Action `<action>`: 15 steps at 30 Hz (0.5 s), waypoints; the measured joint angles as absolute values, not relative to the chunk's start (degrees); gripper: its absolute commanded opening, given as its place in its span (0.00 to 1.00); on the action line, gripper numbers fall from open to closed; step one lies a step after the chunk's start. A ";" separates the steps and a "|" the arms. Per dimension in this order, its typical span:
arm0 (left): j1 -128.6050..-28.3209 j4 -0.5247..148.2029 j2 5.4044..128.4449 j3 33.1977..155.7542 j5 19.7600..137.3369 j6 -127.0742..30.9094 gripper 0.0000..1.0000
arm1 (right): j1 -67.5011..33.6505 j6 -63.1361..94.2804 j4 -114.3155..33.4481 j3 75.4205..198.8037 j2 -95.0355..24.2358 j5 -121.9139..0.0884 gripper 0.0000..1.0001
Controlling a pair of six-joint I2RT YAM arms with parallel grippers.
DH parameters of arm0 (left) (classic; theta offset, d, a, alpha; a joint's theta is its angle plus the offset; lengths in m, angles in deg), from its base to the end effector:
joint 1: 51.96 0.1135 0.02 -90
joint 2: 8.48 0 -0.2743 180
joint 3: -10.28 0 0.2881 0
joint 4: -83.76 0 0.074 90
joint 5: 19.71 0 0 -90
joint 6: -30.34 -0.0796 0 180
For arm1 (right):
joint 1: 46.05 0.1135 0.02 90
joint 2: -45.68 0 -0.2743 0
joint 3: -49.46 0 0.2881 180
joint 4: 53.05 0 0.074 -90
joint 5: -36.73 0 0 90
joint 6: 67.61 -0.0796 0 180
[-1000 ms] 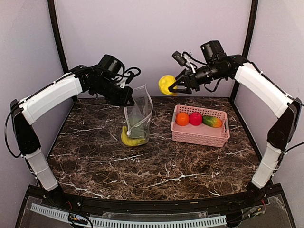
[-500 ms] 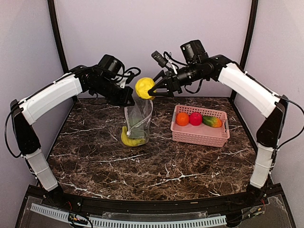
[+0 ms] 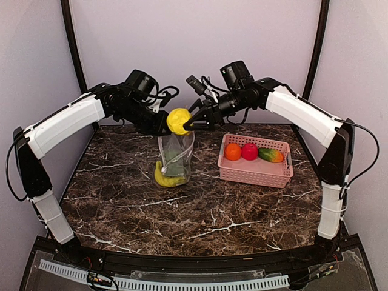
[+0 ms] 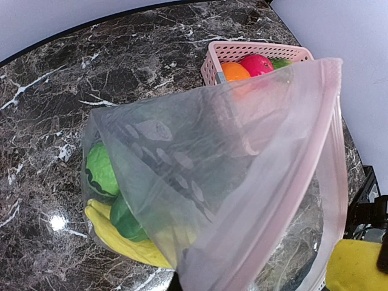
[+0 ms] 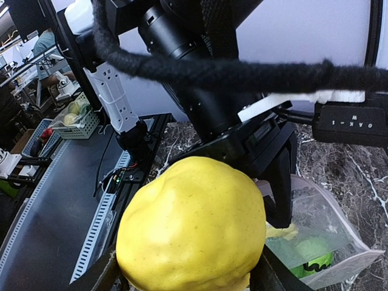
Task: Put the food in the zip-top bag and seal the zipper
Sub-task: Place the fake fruit in the zipper food storage bag.
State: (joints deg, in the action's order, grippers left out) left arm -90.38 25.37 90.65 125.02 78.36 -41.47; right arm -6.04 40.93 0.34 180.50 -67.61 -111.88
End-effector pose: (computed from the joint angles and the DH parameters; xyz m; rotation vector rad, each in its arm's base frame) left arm 0.3481 -0.2904 0.3581 0.4945 2.3507 -0.6467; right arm 0.3367 0.3714 0.3860 -1.5169 1.4983 1.3257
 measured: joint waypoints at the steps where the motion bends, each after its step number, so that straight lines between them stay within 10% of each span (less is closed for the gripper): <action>1: -90.36 25.13 90.65 125.02 78.19 -41.47 0.01 | -6.02 40.91 0.34 180.50 -68.03 -112.14 0.62; 15: -89.96 24.97 90.56 125.00 77.36 -41.44 0.01 | -5.10 41.17 -0.41 179.69 -69.10 -105.72 0.75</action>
